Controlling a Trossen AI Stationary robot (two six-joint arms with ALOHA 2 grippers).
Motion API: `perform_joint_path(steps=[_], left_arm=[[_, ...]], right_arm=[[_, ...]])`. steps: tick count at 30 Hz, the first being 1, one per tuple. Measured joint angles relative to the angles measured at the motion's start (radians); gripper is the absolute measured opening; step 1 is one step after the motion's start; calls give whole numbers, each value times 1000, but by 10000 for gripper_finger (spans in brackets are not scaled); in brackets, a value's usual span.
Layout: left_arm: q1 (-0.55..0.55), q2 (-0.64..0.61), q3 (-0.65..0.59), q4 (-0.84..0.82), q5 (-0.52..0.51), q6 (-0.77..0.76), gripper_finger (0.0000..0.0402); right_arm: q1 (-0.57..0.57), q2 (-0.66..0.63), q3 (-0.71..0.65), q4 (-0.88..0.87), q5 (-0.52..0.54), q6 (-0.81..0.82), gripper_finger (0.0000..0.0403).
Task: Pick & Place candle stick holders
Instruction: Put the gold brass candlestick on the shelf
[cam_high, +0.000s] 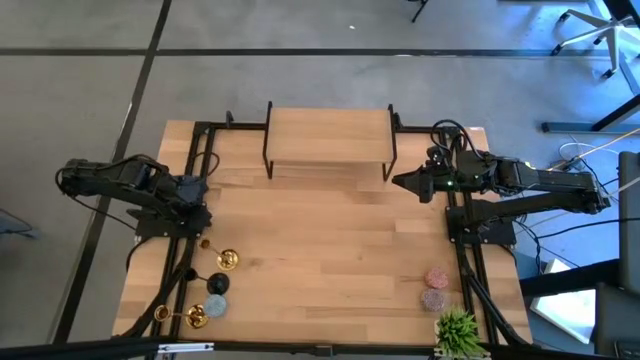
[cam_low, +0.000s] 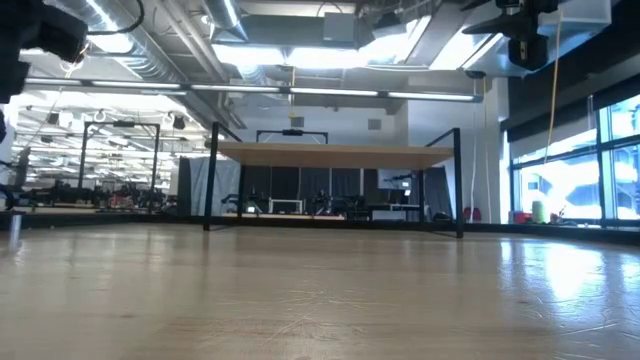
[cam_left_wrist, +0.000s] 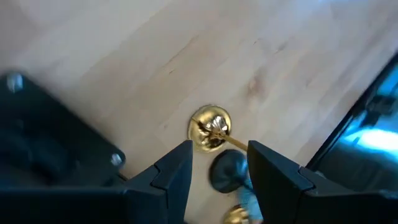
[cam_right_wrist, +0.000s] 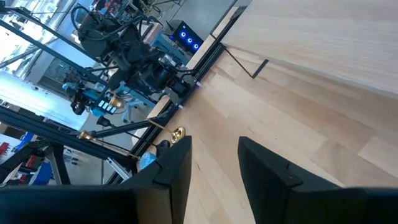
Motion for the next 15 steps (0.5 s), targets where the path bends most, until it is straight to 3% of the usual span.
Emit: perform_joint_path(steps=[4, 9, 11, 15], left_arm=[[0, 0, 19, -35, -101, 191, 150], [0, 0, 84, -41, -260, 255, 150], [0, 0, 126, -40, -257, 258, 150], [0, 0, 226, -42, -145, 232, 150]], right_arm=[[0, 1, 0, 0, 13, 0, 136], [0, 1, 0, 5, 26, 0, 136], [0, 1, 0, 13, 26, 0, 136], [0, 2, 0, 27, 25, 0, 136]])
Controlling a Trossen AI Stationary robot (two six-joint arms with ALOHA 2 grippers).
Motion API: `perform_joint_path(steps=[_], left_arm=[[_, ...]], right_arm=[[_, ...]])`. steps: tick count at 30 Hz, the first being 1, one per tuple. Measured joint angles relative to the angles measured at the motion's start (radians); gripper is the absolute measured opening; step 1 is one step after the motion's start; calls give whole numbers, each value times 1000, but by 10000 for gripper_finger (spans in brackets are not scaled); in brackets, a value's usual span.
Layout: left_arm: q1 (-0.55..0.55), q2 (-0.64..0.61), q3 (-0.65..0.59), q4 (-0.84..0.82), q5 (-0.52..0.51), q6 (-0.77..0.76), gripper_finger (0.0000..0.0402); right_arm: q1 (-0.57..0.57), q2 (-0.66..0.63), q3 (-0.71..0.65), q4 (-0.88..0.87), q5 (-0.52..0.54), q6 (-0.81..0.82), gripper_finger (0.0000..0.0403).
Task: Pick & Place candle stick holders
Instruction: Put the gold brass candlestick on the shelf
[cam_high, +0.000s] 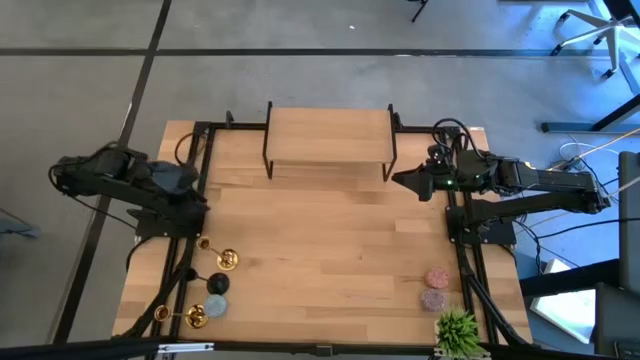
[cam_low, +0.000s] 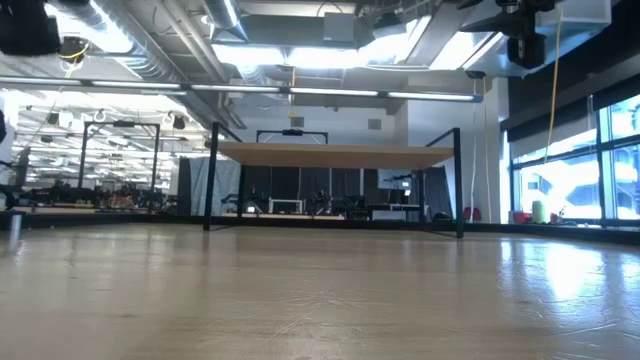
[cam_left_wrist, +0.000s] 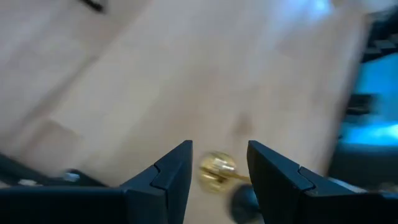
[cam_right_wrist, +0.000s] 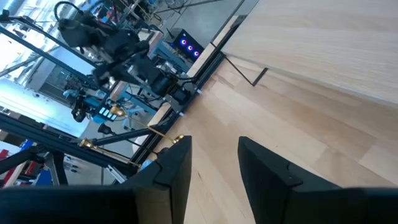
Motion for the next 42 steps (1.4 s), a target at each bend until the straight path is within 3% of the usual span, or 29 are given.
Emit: perform_joint_path(steps=[5, 9, 15, 20, 26, 33, 42], left_arm=[[0, 0, 115, 44, 145, -73, 150], [-1, 10, 123, 131, 242, -96, 150], [-17, 122, 123, 188, 317, -47, 150], [-105, 212, 123, 188, 364, -49, 150], [-222, 274, 123, 180, 362, -89, 150], [-276, 307, 123, 181, 331, -131, 150], [-279, 304, 163, 237, 146, -100, 150]], right_arm=[[0, 0, 0, 2, 0, 0, 135], [0, 0, 0, 2, 0, -1, 135], [0, 0, 0, -4, -4, -2, 135], [2, 0, 0, -5, -26, 0, 135], [2, 0, 0, -17, -26, 0, 135], [2, 6, 0, -35, -26, 0, 135], [2, 89, 0, -2, -36, 0, 135]])
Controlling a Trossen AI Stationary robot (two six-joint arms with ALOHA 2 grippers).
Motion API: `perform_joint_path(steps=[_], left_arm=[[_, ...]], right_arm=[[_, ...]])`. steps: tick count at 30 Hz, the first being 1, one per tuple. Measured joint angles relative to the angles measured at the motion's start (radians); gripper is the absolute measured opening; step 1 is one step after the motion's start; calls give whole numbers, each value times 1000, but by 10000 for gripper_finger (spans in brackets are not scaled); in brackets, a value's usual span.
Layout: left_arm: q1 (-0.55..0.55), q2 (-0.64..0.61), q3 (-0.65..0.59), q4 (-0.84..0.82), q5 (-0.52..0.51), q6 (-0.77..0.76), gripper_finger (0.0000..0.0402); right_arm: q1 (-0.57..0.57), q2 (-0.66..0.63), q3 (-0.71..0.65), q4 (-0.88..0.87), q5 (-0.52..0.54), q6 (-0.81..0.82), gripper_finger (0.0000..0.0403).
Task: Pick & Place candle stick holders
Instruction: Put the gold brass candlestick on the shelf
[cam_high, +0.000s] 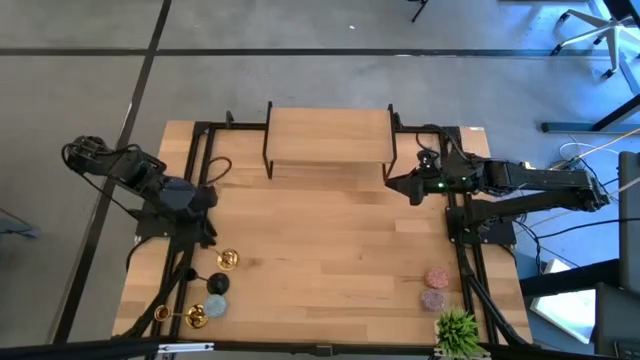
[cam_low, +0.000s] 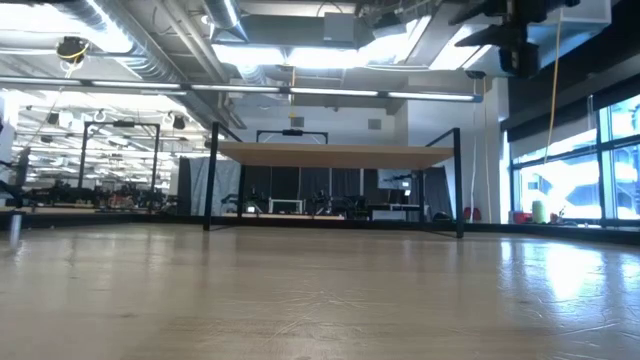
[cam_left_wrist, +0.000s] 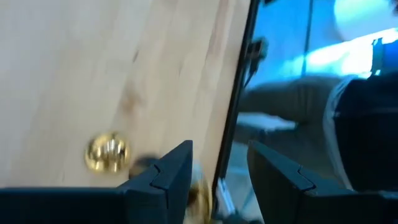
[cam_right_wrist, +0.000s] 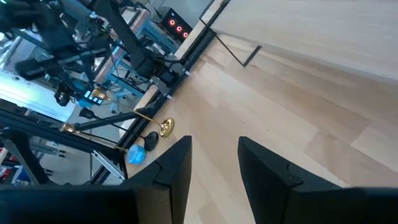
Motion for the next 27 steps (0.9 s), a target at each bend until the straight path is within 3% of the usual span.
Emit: perform_joint_path(steps=[11, 14, 17, 21, 27], left_arm=[[1, -20, 110, -68, -218, 31, 150], [1, -49, 115, -96, -389, -1, 150], [1, -77, 115, -115, -638, -64, 150], [1, -93, 116, -111, -886, -125, 150], [5, -92, 116, -116, -931, -113, 150]], right_arm=[[8, 274, 0, 425, -99, -84, 135], [27, 407, 2, 617, -106, -143, 135], [42, 565, 41, 755, -97, -178, 135], [50, 771, 169, 778, -119, -198, 136], [70, 1008, 431, 722, -207, -312, 136]])
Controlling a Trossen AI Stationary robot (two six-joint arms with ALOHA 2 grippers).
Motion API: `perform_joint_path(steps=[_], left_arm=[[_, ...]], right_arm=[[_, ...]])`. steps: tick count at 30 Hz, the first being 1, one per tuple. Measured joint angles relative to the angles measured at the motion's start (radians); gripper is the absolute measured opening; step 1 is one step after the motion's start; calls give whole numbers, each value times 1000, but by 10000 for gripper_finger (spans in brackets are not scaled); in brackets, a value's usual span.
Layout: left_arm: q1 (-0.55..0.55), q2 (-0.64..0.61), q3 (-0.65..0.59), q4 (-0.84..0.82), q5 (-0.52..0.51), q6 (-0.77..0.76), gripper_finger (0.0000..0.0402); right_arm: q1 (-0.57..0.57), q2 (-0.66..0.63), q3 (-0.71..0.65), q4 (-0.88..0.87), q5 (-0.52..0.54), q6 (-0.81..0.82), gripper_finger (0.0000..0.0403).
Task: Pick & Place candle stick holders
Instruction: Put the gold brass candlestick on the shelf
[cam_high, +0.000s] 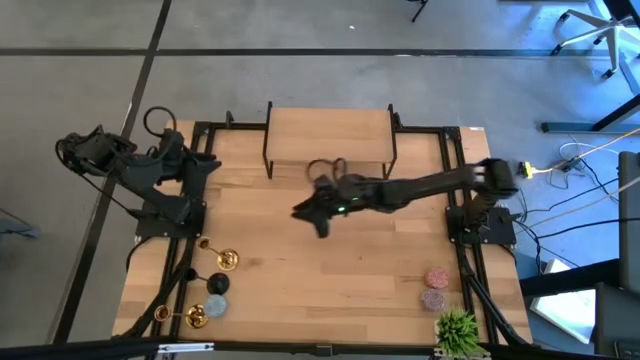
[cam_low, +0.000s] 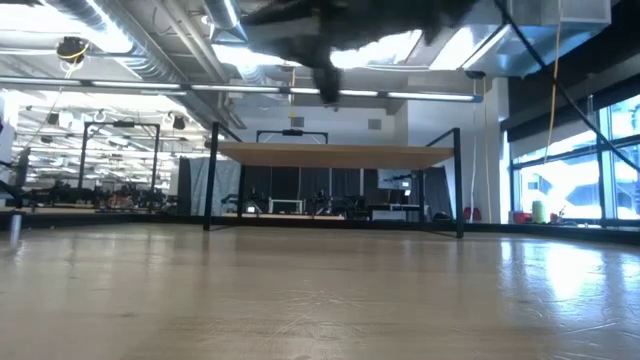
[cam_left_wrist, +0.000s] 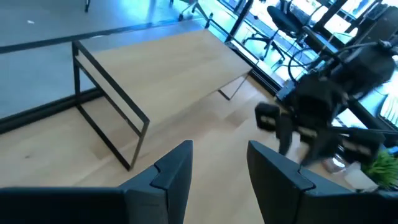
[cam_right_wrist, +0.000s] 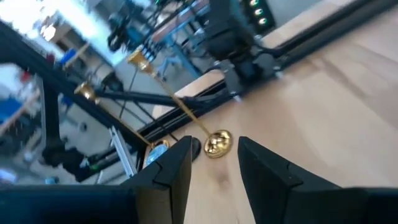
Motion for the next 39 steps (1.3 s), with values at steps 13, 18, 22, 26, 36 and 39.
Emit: perform_joint_path(steps=[13, 18, 22, 26, 36, 39], left_arm=[[0, 0, 0, -16, -53, -51, 150], [0, 0, 0, -17, -76, -57, 150], [0, 2, 0, -20, -98, -58, 150], [0, 13, -1, -26, -99, -58, 150], [0, 51, -1, -32, -97, -83, 150], [0, 57, -1, -32, -96, -95, 150]], right_arm=[[21, 345, 552, -286, -135, -196, 136], [37, 442, 687, -343, -150, -232, 136], [49, 511, 749, -344, -137, -239, 136], [51, 586, 834, -341, -138, -239, 136], [59, 758, 1095, -387, -126, -261, 168], [67, 796, 1139, -378, -121, -286, 184]])
